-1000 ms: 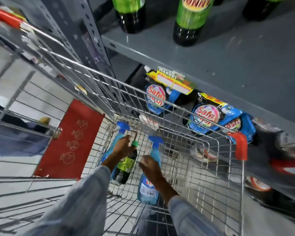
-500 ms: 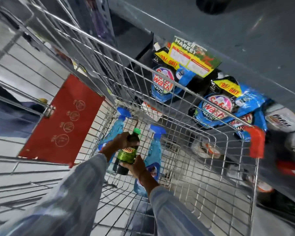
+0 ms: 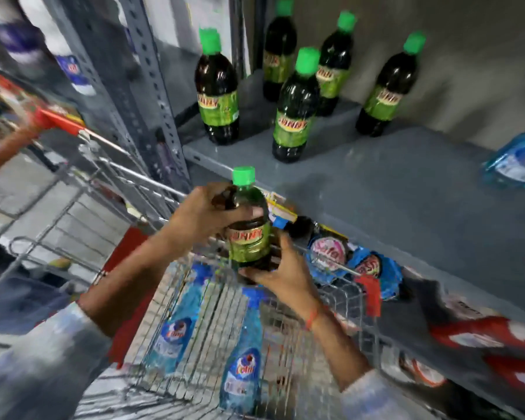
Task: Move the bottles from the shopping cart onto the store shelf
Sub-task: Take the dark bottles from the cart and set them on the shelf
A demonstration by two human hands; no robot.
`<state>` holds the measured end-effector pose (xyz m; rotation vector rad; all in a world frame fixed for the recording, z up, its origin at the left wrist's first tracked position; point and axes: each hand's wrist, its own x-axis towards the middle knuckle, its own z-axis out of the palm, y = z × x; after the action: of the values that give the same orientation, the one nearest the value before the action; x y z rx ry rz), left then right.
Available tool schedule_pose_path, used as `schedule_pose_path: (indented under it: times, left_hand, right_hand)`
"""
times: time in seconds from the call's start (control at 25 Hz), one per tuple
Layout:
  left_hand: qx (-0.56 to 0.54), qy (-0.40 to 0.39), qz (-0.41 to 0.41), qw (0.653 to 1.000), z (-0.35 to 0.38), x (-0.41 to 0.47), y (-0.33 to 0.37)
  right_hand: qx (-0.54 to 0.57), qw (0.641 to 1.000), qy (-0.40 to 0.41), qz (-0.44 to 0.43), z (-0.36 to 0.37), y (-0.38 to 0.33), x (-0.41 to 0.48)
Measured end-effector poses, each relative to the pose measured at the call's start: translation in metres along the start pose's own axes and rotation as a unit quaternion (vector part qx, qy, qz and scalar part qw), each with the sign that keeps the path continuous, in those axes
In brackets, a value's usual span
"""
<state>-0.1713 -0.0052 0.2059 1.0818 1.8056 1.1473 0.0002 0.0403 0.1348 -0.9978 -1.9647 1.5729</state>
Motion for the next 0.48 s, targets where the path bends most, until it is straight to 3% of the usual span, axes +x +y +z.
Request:
schedule_pose_path:
  times: [0.2,0.48]
  left_hand:
    - [0.057,0.032,0.177,0.982,0.03,0.035,0.116]
    - [0.028,-0.019,0.17,0.985,0.093,0.115,0.137]
  right_hand:
    - [-0.003,0.989,0.123,-0.081,-0.084,-0.061,0.022]
    - [-0.059,0.967,0.236,-0.076,-0.148,-0.042,0.081]
